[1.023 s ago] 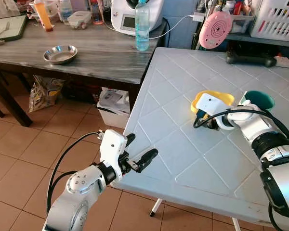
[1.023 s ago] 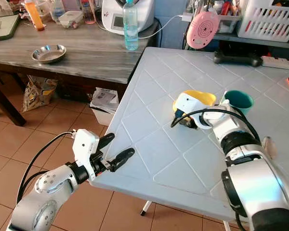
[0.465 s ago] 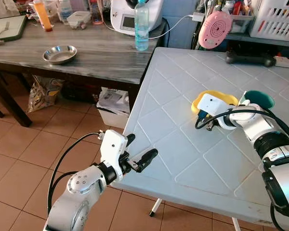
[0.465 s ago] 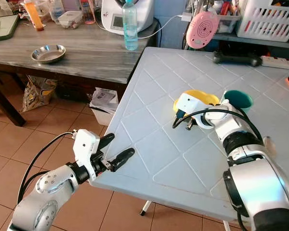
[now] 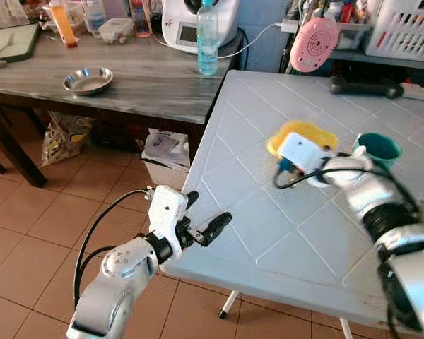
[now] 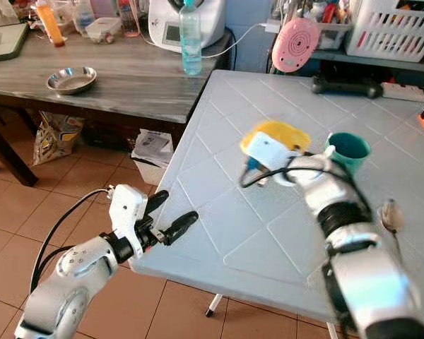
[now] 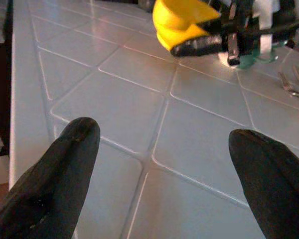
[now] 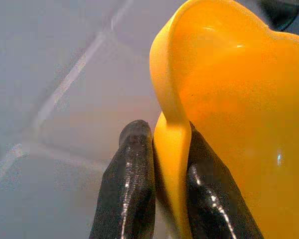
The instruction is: Setting the table
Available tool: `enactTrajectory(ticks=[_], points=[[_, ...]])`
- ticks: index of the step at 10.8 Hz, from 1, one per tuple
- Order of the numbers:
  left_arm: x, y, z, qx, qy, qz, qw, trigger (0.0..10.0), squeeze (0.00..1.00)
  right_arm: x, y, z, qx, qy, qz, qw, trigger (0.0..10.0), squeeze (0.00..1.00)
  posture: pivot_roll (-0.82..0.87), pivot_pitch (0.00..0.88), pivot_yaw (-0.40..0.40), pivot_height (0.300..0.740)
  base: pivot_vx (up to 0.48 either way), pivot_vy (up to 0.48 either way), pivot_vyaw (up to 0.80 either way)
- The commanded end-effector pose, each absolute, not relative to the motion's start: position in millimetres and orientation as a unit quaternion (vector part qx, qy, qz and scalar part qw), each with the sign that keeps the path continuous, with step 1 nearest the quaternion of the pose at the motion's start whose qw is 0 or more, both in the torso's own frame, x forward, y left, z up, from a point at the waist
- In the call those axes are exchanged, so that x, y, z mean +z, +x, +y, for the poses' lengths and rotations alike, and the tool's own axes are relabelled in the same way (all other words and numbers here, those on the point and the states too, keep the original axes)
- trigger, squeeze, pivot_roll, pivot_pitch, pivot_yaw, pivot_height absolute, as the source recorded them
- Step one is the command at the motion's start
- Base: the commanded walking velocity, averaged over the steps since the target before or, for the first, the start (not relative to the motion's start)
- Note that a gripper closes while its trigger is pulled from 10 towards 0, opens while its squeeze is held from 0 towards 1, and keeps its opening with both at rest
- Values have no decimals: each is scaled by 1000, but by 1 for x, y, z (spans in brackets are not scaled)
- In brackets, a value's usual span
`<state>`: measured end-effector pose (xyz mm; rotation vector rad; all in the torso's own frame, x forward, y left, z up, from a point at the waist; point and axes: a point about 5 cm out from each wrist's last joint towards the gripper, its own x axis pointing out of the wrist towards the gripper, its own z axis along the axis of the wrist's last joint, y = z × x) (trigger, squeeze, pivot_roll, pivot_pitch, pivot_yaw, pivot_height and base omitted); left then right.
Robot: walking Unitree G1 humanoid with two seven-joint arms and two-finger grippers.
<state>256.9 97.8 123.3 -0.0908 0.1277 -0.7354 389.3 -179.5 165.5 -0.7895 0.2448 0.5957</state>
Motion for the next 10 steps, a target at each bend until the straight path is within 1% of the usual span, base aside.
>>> enactTrajectory(ticks=[1, 2, 3, 4, 5, 6, 7, 8, 9, 10], points=[[125, 260, 102, -344, -34, 56, 937, 10000, 0, 176, 390, -173, 273, -367, 72, 886, 0, 0, -16, 38, 5, 740, 0, 0, 0], [126, 263, 106, -325, -31, 47, 944, 10000, 0, 179, 384, -170, 243, -331, 25, 911, 0, 0, -15, 32, -2, 740, 0, 0, 0], [127, 267, 111, -296, -27, 38, 954, 10000, 0, 181, 373, -172, 205, -308, -23, 929, 0, 0, -17, 31, -5, 740, 0, 0, 0], [127, 269, 115, -278, -23, 33, 960, 10000, 0, 181, 366, -175, 183, -287, -44, 939, 0, 0, -19, 31, -6, 740, 0, 0, 0], [127, 272, 118, -255, -20, 26, 966, 10000, 0, 182, 354, -181, 151, -276, -73, 947, 0, 0, -24, 27, -7, 740, 0, 0, 0], [131, 276, 123, -224, -15, 9, 974, 10000, 0, 183, 333, -190, 98, -261, -109, 954, 0, 0, -30, 24, -5, 740, 0, 0, 0], [131, 277, 124, -219, -15, 6, 976, 10000, 0, 185, 327, -191, 83, -259, -119, 955, 0, 0, -30, 18, -5, 740, 0, 0, 0], [132, 279, 126, -210, -11, 1, 978, 10000, 0, 185, 313, -189, 59, -233, -141, 960, 0, 0, -34, 13, -5, 740, 0, 0, 0], [131, 279, 126, -205, -9, -1, 979, 10000, 0, 183, 305, -182, 60, -215, -147, 964, 0, 0, -32, 9, -7, 740, 0, 0, 0], [132, 280, 130, -189, -9, -4, 982, 10000, 0, 172, 295, -169, 68, -166, -131, 975, 0, 0, -34, 6, -5, 740, 0, 0, 0]])
